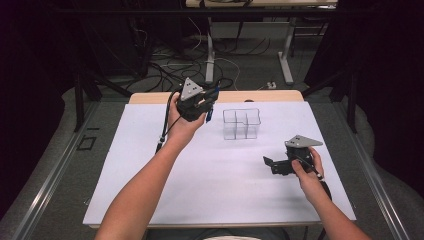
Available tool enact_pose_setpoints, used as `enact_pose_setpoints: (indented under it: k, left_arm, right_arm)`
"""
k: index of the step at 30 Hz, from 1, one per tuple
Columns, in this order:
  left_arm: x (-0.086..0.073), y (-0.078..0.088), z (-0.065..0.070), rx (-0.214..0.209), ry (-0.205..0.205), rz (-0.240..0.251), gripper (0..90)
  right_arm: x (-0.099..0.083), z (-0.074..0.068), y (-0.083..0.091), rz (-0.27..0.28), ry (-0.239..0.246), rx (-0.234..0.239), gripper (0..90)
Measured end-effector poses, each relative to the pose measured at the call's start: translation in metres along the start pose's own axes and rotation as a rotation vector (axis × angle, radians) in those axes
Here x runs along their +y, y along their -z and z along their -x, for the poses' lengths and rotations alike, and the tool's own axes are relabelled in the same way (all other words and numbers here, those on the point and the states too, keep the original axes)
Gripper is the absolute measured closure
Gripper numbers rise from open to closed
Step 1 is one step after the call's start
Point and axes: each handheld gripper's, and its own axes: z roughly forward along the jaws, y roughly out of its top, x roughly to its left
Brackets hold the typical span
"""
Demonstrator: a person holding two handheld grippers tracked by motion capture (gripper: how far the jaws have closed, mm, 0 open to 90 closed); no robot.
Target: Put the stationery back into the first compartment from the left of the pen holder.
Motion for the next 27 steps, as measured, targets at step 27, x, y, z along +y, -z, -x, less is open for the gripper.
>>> enact_pose_setpoints:
  k: [27]
  left_arm:
    - [0.0,-0.041,0.012,0.014,0.089,0.068,79.7]
  right_arm:
    - [0.0,0.001,0.0,0.006,-0.002,0.006,0.0]
